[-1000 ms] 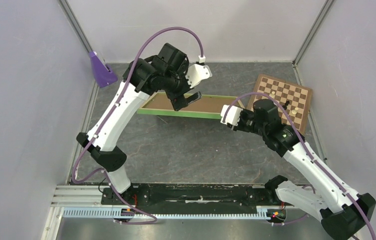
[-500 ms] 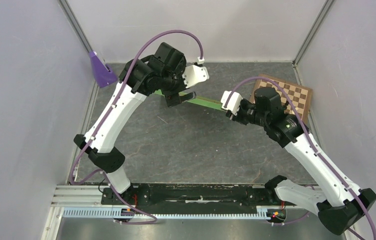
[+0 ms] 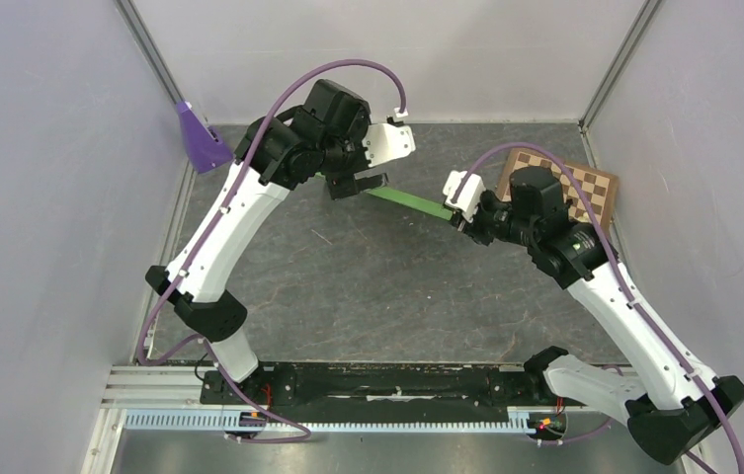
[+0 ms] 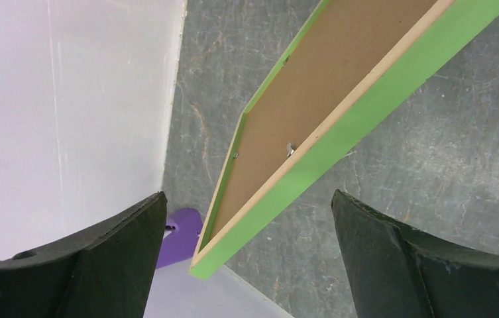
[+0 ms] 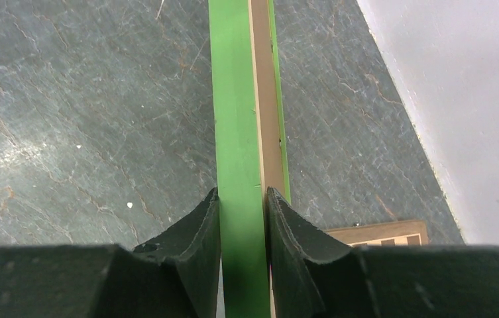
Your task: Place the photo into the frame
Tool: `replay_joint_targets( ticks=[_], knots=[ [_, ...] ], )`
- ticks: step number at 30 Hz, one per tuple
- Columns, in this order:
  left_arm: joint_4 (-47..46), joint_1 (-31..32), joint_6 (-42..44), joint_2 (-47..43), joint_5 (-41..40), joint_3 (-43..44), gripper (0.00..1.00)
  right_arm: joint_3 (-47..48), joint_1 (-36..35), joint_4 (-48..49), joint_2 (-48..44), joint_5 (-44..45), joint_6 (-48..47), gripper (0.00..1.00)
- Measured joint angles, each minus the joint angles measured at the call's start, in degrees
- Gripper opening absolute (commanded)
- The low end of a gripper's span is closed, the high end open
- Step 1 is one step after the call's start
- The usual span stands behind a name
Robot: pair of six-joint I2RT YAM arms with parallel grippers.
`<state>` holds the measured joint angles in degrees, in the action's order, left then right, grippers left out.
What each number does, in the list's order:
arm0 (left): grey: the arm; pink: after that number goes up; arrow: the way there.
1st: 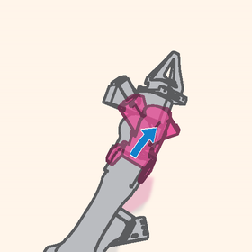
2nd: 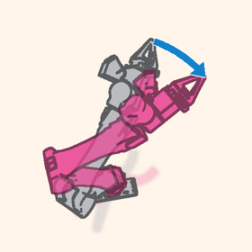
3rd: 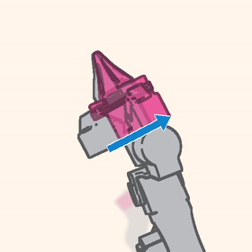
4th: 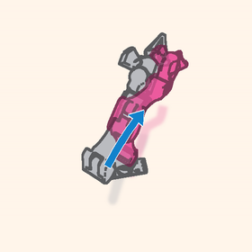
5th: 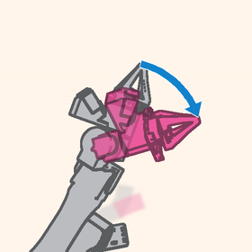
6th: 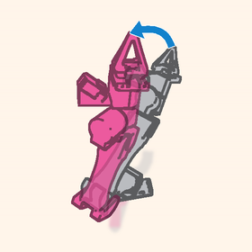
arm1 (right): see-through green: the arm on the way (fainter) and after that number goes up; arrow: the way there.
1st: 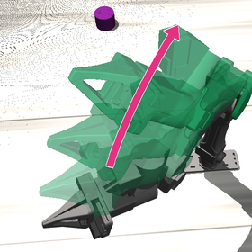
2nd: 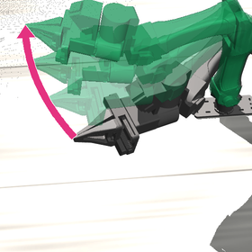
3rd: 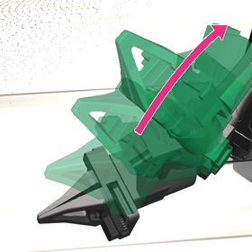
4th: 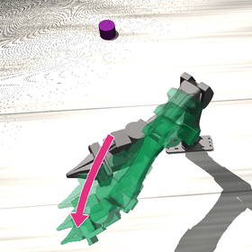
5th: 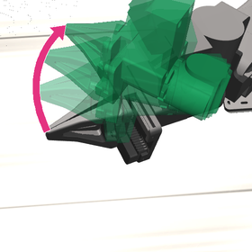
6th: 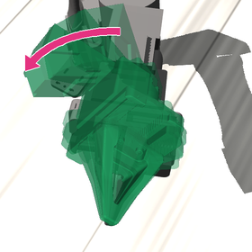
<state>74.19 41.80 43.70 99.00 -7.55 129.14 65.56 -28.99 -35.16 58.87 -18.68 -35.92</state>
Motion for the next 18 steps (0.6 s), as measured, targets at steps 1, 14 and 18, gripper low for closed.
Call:
replay_joint_targets(
  ticks=[1, 14, 18],
  knots=[
    [-0.28, 0.0, 0.55, 0.0, 0.04, 0.0, 1.0, 0.33, 0.28, -0.13, 0.0, -0.39, 0.46, 0.0],
    [-3.61, 0.0, 8.5, 2.23, 3.15, 0.0, 1.0, 2.73, 2.8, -0.92, 0.0, -3.54, 5.11, 0.0],
    [-4.59, 0.0, 10.97, 4.66, 4.33, 0.0, 1.0, 2.73, 4.35, -0.57, -0.04, -4.46, 6.19, 0.0]
  ],
)
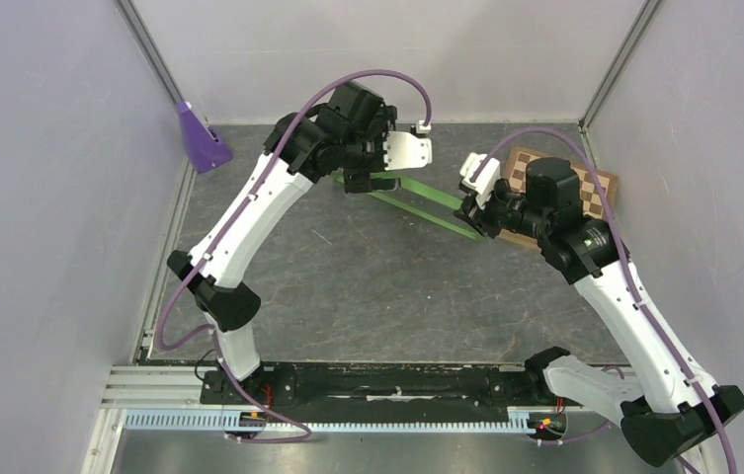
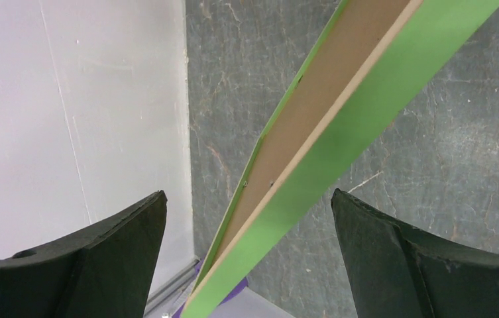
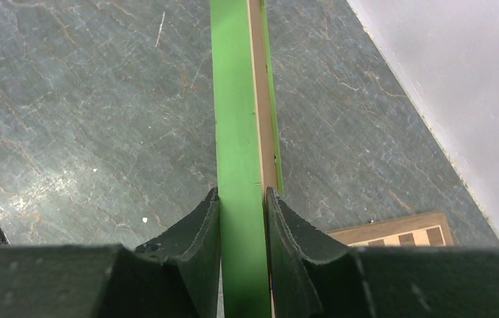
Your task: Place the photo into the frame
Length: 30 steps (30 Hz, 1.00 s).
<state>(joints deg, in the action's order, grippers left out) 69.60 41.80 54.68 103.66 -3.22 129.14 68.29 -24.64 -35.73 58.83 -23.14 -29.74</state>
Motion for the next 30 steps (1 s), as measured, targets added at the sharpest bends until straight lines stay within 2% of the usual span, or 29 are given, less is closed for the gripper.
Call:
replay_joint_targets(
  ticks=[18, 30],
  knots=[
    [-7.37, 0.0, 1.42, 1.53, -1.16, -0.15, 1.0, 2.32, 9.88, 5.11, 2.51, -3.63, 12.37, 0.0],
    [-10.69, 0.0, -0.52, -4.15, -4.11, -7.93, 1.0, 2.32, 15.52, 8.76, 3.76, -3.96, 22.23, 0.0]
  ],
)
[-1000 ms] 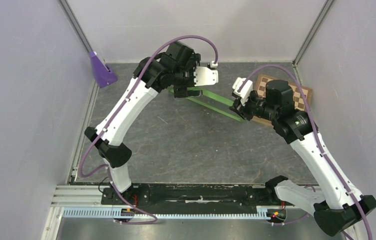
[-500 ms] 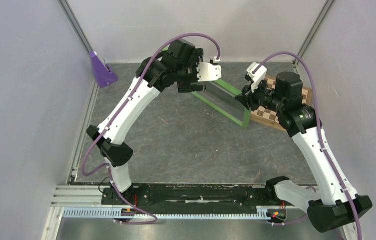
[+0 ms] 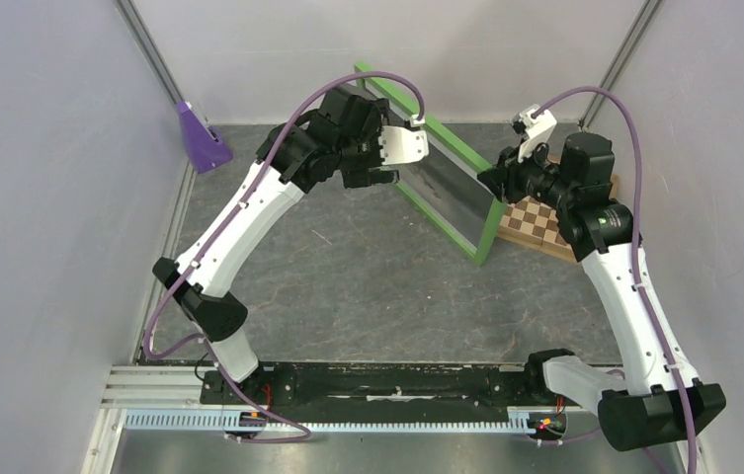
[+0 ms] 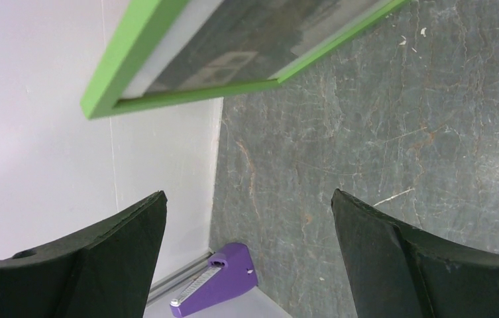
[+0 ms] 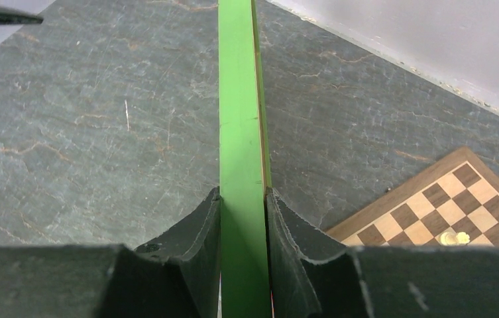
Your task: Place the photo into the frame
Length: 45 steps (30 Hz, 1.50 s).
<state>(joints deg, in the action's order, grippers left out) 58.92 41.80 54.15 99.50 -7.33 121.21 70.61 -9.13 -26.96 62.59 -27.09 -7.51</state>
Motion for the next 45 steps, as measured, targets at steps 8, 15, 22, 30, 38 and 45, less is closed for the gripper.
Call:
replay_joint_targets(
  ticks=[8, 15, 22, 30, 38, 45],
  knots=[
    [-0.96, 0.0, -1.09, -1.09, -0.02, -3.89, 1.0, 0.0, 4.15, 1.92, 1.2, 0.39, 4.28, 0.0],
    [-1.97, 0.0, -2.62, -2.71, 0.63, -7.58, 1.0, -0.63, 8.96, 3.39, 2.01, 0.0, 6.19, 0.0],
    [-3.32, 0.0, -3.93, -4.52, 1.75, -10.64, 1.0, -4.52, 14.08, 7.93, 1.11, -1.09, 8.35, 0.0],
    [-4.15, 0.0, -7.21, -4.52, 3.87, -13.53, 1.0, -9.27, 19.67, 11.13, -0.87, -2.38, 9.46, 0.0],
    [-4.28, 0.02, -10.78, -4.42, 6.36, -13.94, 0.99, -14.53, 26.75, 10.23, -1.84, -4.09, 8.96, 0.0],
    [-5.57, 0.7, -13.64, -3.17, 8.52, -14.47, 0.99, -28.68, 29.49, 7.48, -1.84, -9.9, 8.46, 0.0]
  ],
)
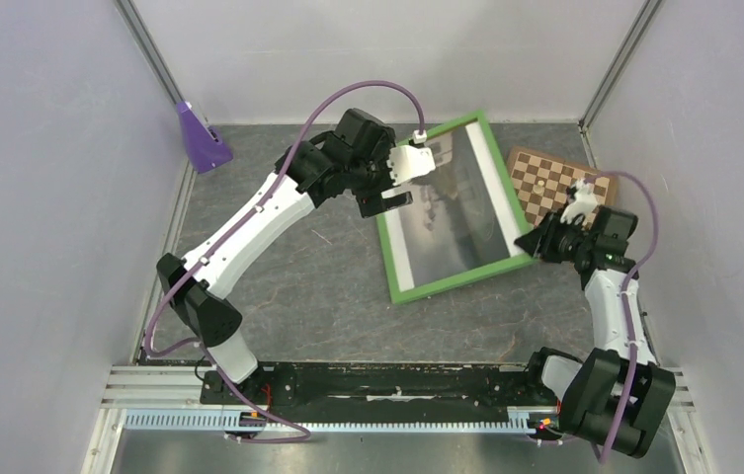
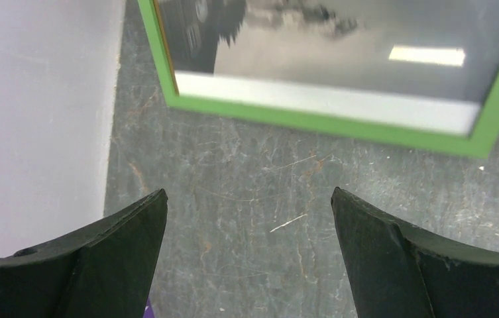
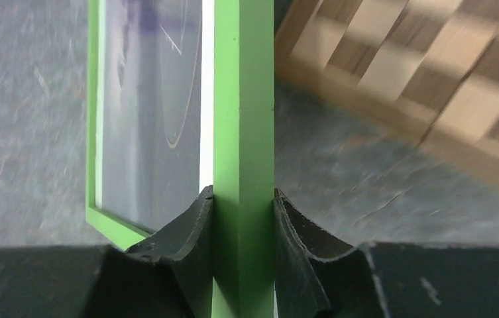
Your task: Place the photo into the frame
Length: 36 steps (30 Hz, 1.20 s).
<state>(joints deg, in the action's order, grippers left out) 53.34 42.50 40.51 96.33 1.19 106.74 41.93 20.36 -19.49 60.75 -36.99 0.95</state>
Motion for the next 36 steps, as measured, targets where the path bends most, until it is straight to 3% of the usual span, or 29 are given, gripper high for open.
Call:
replay_joint_targets(
  ticks=[7, 11, 15, 25, 29, 36],
  knots=[
    [-0.5, 0.66, -2.29, 1.81, 0.7, -1.6, 0.98, -10.71, -0.39, -0.5, 0.44, -9.4, -2.38, 0.0],
    [-0.98, 0.66, -2.91, 2.36, 0.68, -3.1, 0.98, -17.7, -0.61, 6.84, 0.2, -13.79, -0.15, 0.01],
    [-1.49, 0.66, -4.33, 2.82, 0.39, -5.35, 0.98, -24.15, -2.14, 14.82, 1.05, -15.87, 3.54, 0.08],
    [-1.86, 0.66, -6.75, 3.28, -1.29, -10.36, 0.97, -27.19, -6.58, 29.14, 12.13, -16.76, 7.26, 0.4],
    [-1.95, 0.66, -7.15, 3.28, -2.14, -11.74, 0.96, -26.77, -6.73, 31.23, 16.9, -17.86, 6.47, 0.52],
    [-2.71, 0.66, -7.43, 3.21, -3.52, -14.1, 0.96, -24.46, -7.13, 32.2, 17.31, -18.03, 3.65, 0.78]
  ],
)
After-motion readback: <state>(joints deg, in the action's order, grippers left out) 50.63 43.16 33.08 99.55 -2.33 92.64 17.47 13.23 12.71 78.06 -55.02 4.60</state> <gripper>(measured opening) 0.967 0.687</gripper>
